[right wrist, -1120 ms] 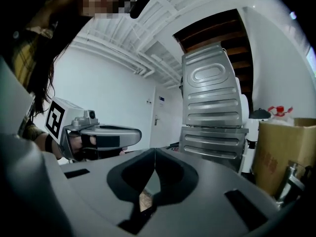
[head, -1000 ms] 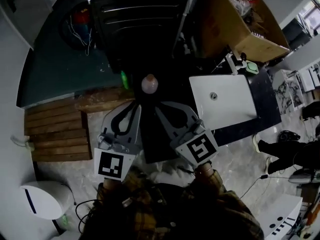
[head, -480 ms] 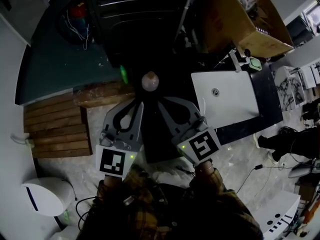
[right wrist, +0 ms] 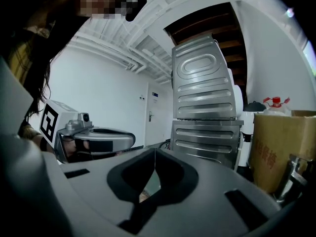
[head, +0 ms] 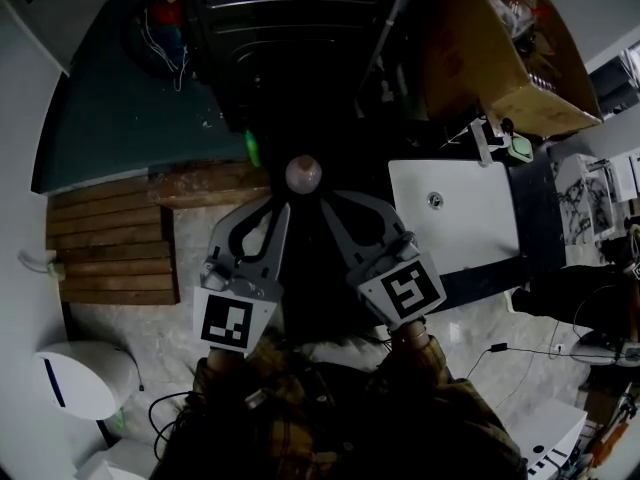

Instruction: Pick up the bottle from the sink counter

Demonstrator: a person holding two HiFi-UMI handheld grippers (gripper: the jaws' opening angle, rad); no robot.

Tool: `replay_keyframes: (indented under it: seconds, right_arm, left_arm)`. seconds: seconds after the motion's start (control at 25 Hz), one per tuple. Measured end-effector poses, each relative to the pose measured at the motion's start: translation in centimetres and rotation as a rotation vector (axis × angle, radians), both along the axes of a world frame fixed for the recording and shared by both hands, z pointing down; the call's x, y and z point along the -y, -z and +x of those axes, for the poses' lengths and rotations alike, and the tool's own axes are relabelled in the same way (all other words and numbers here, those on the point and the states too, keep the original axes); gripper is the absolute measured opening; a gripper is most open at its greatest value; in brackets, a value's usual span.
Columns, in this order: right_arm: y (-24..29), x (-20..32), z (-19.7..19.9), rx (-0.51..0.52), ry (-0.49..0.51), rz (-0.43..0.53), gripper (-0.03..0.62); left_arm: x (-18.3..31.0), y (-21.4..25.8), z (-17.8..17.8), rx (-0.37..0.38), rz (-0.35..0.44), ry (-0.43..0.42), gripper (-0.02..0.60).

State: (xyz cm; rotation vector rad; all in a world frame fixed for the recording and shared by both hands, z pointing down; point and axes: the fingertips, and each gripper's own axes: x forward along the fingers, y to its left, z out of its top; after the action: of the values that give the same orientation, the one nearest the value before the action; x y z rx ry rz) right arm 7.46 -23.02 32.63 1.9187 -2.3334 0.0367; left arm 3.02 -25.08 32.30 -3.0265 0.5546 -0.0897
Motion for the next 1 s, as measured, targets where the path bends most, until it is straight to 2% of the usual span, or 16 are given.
replay_keyframes:
  seconds: [0.8,0.88,1.0]
  right_arm:
    - [-1.8,3.4,3.1,0.052,0.031,-0.035,0.023]
    - [-2.2,3.8,3.0,0.056,0.045,-0.046,0.087]
    - [-3.0,4.6,3.3,0.058,0.051,-0.063,0.116]
  left_arm:
    - [2.5,-2.8,2.9,0.041,-0.052,0.016,0.035]
    - [2.7,-3.1,3.1,0.041,-0.060,0.018,0.035]
    - [3.1,-3.8,3.3,0.050,-0.068,0.017,0.035]
